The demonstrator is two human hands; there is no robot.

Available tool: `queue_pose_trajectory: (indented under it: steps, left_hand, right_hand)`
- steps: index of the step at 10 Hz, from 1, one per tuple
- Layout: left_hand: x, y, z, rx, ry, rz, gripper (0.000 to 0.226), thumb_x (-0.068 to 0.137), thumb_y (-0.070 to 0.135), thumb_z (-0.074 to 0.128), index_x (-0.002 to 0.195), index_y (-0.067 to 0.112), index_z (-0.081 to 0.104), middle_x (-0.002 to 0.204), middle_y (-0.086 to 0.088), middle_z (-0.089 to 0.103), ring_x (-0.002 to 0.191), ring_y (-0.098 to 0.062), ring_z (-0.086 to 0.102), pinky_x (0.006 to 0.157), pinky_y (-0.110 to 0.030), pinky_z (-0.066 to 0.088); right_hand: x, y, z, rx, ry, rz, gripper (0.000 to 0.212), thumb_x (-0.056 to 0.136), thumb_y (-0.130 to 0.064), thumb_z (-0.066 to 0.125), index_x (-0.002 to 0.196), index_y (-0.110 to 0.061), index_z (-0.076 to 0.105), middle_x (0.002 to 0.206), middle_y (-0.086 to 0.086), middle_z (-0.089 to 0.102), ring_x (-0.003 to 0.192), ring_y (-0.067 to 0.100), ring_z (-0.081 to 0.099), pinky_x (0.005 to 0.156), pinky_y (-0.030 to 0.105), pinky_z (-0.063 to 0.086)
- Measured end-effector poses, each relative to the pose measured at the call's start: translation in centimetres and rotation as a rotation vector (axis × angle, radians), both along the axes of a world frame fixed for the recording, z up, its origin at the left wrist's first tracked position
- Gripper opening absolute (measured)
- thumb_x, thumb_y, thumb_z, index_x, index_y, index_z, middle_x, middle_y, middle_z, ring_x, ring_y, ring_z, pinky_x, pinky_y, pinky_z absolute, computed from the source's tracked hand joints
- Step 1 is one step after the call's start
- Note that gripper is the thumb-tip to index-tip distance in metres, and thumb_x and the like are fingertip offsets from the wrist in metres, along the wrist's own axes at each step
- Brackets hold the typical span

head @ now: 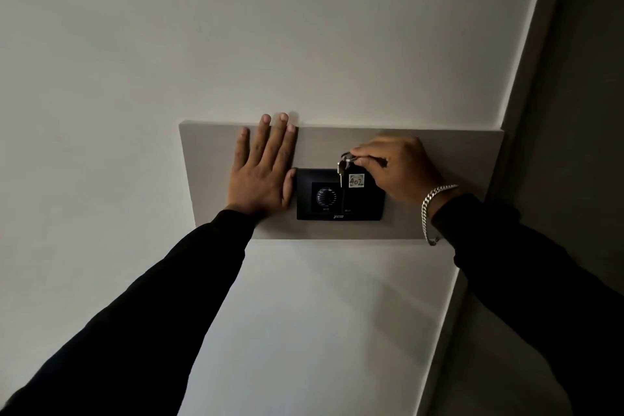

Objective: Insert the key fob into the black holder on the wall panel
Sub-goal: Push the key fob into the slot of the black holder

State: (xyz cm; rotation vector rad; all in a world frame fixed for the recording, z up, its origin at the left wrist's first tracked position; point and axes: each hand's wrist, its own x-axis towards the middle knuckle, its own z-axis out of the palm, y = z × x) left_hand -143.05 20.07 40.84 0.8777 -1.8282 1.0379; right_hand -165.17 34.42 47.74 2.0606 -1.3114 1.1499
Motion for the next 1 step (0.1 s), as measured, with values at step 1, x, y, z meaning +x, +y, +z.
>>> queue_pose_trajectory:
  steps: [1]
  left_hand:
    - [0.10, 1.62, 0.72, 0.088, 0.008, -0.036, 0.070, 0.098, 0.039, 0.029, 0.159, 0.009, 0.012, 0.168, -0.014, 0.016, 0.157, -0.031, 0.002, 0.127, -0.053, 0.003]
  right_hand:
    - [0.22, 1.03, -0.16, 0.052, -0.040, -0.039, 0.024, 0.079, -0.008, 0.064, 0.102, -0.012, 0.073, 0.093, 0.006, 0.076, 0.074, 0.016, 0.067, 0.078, 0.036, 0.058]
